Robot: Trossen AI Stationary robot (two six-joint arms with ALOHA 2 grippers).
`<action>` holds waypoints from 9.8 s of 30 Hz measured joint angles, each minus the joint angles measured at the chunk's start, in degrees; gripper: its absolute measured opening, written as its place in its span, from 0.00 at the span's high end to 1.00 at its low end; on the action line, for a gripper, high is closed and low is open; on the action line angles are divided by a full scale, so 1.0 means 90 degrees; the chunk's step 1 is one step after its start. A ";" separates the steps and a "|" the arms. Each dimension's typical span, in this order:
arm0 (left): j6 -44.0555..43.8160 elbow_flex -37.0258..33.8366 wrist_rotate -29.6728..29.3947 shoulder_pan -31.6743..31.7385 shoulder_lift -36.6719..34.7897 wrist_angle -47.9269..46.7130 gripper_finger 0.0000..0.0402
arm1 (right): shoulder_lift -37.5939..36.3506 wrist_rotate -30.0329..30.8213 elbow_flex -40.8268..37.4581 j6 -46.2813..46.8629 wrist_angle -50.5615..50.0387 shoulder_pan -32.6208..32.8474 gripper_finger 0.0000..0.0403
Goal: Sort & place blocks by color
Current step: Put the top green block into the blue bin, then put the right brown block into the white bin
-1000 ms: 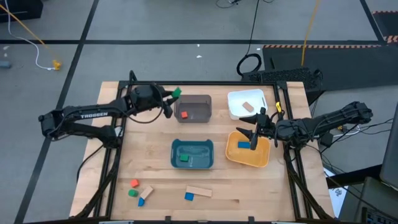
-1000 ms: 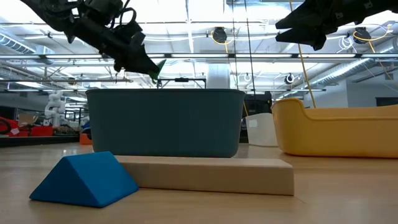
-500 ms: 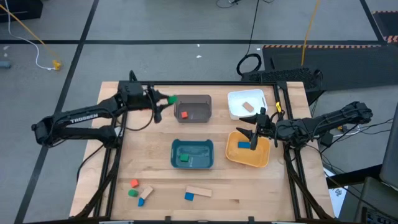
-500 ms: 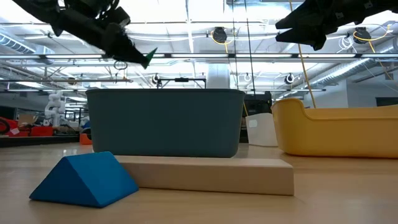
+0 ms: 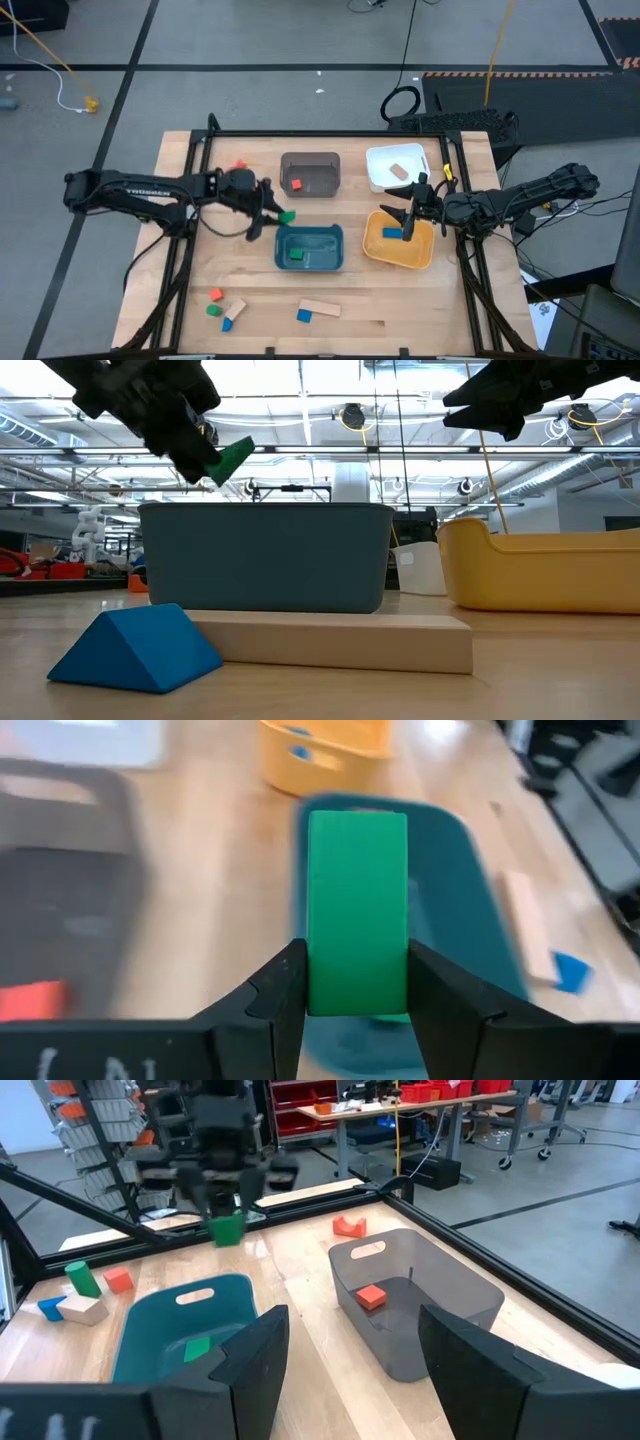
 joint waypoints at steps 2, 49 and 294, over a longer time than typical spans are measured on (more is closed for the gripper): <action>-0.0024 0.0000 0.0000 -0.0330 0.0088 0.0028 0.63 | 0.0000 0.0000 0.0000 0.0000 0.0000 0.0000 0.47; -0.1839 -0.0002 -0.2136 -0.1981 0.1589 0.0850 0.31 | -0.0002 -0.0002 0.0000 0.0001 0.0002 -0.0001 0.47; -0.2122 0.1139 -0.4261 -0.4896 0.6120 0.5544 0.68 | 0.0000 -0.0002 -0.0002 0.0001 0.0000 -0.0001 0.47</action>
